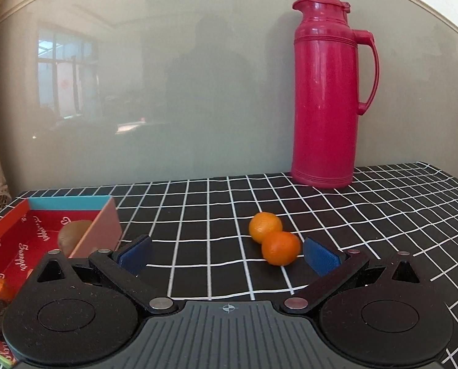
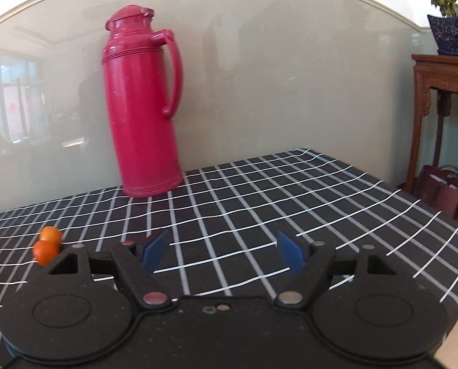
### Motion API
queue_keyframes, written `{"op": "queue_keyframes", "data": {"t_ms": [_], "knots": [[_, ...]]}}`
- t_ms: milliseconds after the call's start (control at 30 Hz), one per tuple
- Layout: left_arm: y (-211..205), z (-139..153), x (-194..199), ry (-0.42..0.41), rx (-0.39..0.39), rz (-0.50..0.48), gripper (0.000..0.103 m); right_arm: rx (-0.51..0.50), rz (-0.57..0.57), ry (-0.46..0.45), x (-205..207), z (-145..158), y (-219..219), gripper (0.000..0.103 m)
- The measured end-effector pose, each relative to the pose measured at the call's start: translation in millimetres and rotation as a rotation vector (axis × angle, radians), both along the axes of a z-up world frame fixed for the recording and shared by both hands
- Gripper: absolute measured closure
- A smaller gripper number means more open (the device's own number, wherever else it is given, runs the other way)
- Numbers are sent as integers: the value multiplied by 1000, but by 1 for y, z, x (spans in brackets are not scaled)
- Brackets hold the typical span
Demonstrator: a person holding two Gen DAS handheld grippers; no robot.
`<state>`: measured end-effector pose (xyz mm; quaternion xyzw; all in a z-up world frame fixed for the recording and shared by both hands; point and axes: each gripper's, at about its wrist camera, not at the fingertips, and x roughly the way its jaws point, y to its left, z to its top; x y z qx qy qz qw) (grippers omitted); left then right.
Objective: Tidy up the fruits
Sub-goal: 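Close the left gripper on one of the two mandarins, then carry the mandarin with the left gripper into the red box and release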
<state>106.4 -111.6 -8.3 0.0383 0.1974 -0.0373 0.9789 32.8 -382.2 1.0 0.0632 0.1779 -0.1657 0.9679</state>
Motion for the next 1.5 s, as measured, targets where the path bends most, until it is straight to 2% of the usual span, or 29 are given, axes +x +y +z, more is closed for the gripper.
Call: {"op": "queue_keyframes", "data": {"t_ms": [233,467,533,600,633,667,700,733,967,1200,1500], "knots": [[-32,-7,17,19,4,-31,0,-9,-70,18,3,-8,-27,26],[-50,-18,42,72,1,-13,0,-31,-123,42,4,-15,-46,26],[-54,-21,48,87,8,-12,8,-24,-129,42,3,-16,-51,26],[-58,-25,55,113,18,-7,25,-20,-130,41,3,-17,-52,25],[-58,-28,59,132,20,-6,27,-20,-128,41,2,-17,-52,25],[-58,-30,63,163,20,-6,38,-19,-125,40,3,-17,-52,25],[-56,-31,66,177,5,-9,54,-18,-123,39,3,-17,-52,25],[-54,-32,67,188,-8,-10,63,-18,-120,38,3,-16,-52,25],[-52,-31,60,179,-17,-28,63,-14,-111,35,2,-14,-48,24],[-43,-12,22,110,1,-87,63,23,-92,20,5,-9,-41,24],[-21,5,-4,85,18,-103,63,68,-75,18,7,-6,-28,24]]}}
